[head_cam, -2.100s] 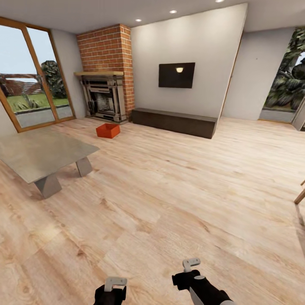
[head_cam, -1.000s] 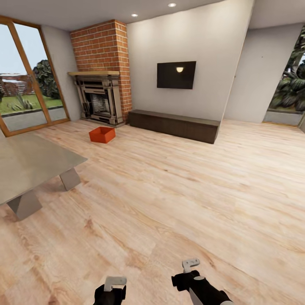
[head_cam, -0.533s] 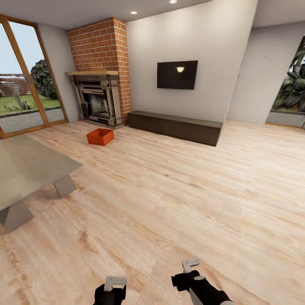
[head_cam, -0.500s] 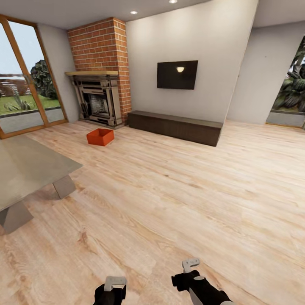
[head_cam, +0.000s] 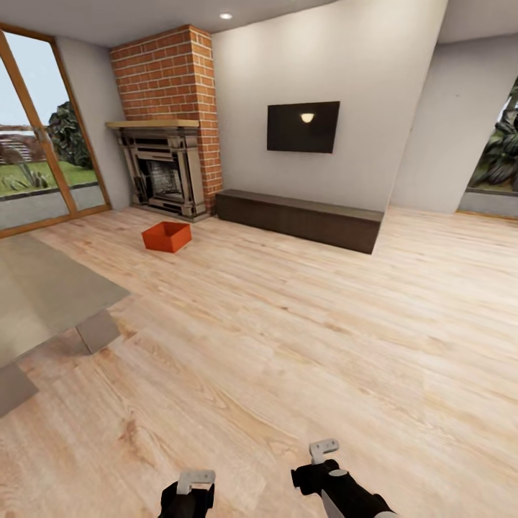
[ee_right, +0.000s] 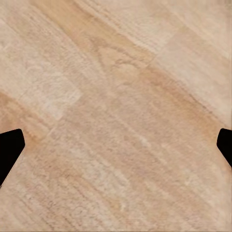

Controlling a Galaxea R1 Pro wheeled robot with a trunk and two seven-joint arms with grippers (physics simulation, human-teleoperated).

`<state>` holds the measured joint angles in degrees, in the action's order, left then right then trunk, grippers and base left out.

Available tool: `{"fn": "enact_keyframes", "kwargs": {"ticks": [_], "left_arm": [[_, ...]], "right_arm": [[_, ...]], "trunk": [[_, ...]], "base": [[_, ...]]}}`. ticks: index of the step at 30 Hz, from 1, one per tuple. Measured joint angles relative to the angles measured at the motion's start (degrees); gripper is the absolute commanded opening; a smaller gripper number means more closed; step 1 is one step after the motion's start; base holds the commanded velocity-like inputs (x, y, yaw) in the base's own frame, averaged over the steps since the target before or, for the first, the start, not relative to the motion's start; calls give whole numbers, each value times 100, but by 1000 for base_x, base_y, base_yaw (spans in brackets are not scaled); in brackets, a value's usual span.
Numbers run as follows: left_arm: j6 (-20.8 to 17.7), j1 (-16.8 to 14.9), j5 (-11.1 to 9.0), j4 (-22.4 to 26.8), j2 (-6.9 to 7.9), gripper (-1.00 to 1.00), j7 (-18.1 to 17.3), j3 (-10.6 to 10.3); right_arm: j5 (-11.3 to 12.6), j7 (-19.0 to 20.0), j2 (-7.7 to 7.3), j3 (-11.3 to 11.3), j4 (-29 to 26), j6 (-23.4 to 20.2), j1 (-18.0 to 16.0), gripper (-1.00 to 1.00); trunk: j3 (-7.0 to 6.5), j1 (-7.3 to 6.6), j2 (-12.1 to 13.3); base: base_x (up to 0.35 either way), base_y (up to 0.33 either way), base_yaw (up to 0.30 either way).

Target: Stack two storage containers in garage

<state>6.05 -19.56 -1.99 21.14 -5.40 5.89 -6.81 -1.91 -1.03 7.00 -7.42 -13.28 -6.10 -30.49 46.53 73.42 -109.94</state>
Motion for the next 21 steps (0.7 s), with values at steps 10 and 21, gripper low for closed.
{"fn": "enact_keyframes", "kwargs": {"ticks": [10,21], "left_arm": [[0,0,0,0,0,100,0,0],[52,0,6,-1,0,100,1,0]], "right_arm": [[0,0,-2,1,3,0,3,100],[0,0,-2,0,1,0,3,100]], "trunk": [[0,0,0],[0,0,0]], "base": [[344,0,0],[344,0,0]]}}
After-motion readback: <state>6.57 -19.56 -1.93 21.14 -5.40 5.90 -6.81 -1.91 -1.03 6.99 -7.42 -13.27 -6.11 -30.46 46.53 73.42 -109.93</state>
